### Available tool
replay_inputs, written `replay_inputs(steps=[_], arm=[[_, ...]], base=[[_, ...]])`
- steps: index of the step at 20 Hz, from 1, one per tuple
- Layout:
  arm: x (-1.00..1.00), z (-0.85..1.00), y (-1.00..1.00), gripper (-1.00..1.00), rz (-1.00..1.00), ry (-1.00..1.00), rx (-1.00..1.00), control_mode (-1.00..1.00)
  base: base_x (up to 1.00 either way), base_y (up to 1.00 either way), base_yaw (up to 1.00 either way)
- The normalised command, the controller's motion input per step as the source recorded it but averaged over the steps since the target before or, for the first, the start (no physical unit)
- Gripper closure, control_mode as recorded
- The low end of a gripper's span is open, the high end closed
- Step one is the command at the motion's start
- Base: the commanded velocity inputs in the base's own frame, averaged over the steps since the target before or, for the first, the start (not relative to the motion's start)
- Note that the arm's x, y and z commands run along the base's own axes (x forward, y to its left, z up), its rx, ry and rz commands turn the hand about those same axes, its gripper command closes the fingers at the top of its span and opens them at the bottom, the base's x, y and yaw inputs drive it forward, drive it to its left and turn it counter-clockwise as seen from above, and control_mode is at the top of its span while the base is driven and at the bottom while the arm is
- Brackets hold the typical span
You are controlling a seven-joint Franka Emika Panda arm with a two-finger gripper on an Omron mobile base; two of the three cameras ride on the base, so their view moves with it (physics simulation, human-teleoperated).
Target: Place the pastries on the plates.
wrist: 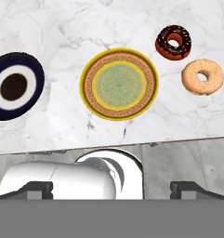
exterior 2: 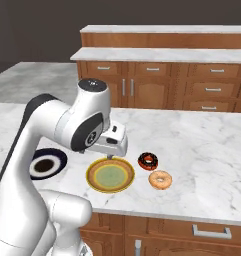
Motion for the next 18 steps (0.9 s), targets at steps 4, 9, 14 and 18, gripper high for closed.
replay_inputs(steps=[4,9,14,18], arm=[[0.00,-0.29,-0.17,-1.00,0.00,0.00,0.00,-1.00],[0.20,-0.30,-0.03,-1.00,0.00,0.00,-0.01,-1.00],[0.46,-0.27,0.00,-1.00,0.00,0.00,0.00,-1.00],[0.53,-0.20,0.00,-1.00,0.00,0.00,0.00,-1.00]], base=[[0.00,0.00,0.00],[0.00,0.00,0.00],[0.00,0.00,0.00],[0.00,0.00,0.00]])
